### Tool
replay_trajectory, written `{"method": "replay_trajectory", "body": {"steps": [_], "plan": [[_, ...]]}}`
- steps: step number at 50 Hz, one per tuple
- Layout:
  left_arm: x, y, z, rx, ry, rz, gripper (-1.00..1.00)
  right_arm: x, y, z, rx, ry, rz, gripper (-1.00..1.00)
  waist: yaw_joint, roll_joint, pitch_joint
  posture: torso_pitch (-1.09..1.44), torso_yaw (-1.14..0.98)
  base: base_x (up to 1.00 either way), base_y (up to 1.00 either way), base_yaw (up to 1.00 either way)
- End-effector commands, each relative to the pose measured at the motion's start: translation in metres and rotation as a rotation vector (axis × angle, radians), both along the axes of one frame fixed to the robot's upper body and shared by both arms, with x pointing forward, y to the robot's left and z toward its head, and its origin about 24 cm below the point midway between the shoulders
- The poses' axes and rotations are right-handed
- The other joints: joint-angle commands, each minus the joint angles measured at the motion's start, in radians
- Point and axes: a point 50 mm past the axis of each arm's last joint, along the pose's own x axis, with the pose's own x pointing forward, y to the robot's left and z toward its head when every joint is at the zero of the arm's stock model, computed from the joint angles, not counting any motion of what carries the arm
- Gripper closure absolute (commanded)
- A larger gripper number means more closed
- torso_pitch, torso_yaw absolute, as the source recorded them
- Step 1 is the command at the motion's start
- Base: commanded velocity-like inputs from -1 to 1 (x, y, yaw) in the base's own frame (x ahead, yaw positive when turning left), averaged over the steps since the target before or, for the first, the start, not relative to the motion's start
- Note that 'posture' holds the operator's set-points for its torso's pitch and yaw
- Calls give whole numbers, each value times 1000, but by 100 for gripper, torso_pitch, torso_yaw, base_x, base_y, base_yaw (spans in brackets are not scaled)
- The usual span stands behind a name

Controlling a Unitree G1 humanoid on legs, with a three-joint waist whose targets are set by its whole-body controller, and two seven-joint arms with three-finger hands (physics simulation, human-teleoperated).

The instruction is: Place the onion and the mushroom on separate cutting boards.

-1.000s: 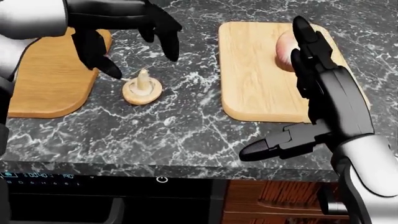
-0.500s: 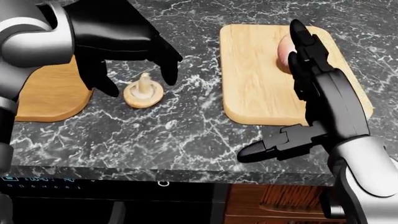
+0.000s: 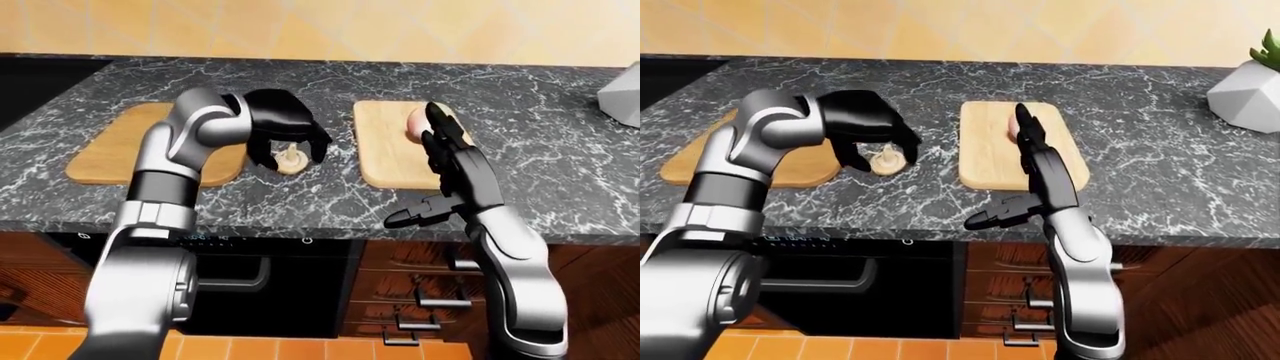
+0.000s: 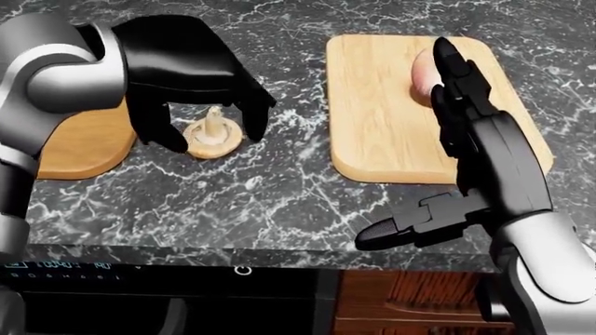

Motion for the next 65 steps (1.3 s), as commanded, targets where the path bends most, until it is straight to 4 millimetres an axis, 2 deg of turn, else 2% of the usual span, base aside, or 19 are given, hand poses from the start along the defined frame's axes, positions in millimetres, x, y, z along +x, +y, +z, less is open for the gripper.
{"method": "replay_trajectory", "body": {"steps": [1, 5, 9, 10, 11, 12, 17, 19, 26, 31, 33, 38, 43, 49, 56, 65], "plan": [[-3, 1, 23, -35, -80, -9, -7, -3, 2, 15, -9, -85, 6, -100, 1, 0, -28, 0, 0, 0, 0, 0], [-2, 4, 22, -26, -80, -5, -11, -3, 3, 14, -10, -83, 8, -100, 0, 0, -29, 0, 0, 0, 0, 0], [1, 3, 9, -33, -73, -1, -6, -3, 3, 15, -10, -85, 8, -100, 1, 0, -29, 0, 0, 0, 0, 0], [2, 2, 6, -43, -76, 0, 12, -3, 3, 15, -11, -85, 7, -100, 1, 1, -30, 0, 0, 0, 0, 0], [3, 1, 4, -52, -81, 1, 68, -3, 3, 15, -12, -85, 6, -100, 1, 1, -31, 0, 0, 0, 0, 0], [4, 1, 3, -61, -84, 2, 100, -3, 3, 15, -12, -84, 6, -100, 1, 1, -32, 0, 0, 0, 0, 0], [7, 1, -10, -89, -99, 4, 100, -2, 4, 16, -10, -85, 7, -100, -3, 2, -35, 0, 0, 0, 0, 0], [7, 1, -21, -110, -96, -1, 100, -3, 3, 17, -11, -86, 5, -100, -3, 4, -37, 0, 0, 0, 0, 0], [9, 4, -22, -136, -94, 6, 100, -3, 3, 18, -13, -85, 1, -100, -2, 6, -40, 0, 0, 0, 0, 0], [9, 6, 0, -168, -115, 12, 100, -3, 5, 18, -14, -83, 4, -100, -2, 6, -40, 0, 0, 0, 0, 0], [8, 5, 21, -212, -130, 11, 100, -4, 5, 18, -14, -83, 5, -100, -1, 5, -39, 0, 0, 0, 0, 0], [2, 6, 57, -263, -162, 2, 100, -5, 6, 18, -11, -83, 7, -100, 0, 4, -32, 0, 0, 0, 0, 0], [-2, 10, 80, -281, -186, 1, 100, -6, 5, 18, -9, -81, 7, -100, 0, 5, -29, 0, 0, 0, 0, 0], [4, 32, 99, -263, -241, 88, 100, -7, 5, 19, -6, -84, 11, -100, -1, 7, -29, 0, 0, 0, 0, 0], [17, 50, 91, -232, -272, 205, 100, -8, 7, 21, -3, -89, 15, -100, -5, 8, -30, 0, 0, 0, 0, 0], [31, 72, 58, -170, -274, 359, 100, -8, 8, 21, -3, -90, 17, -100, -10, 12, -33, 0, 0, 0, 0, 0]]}}
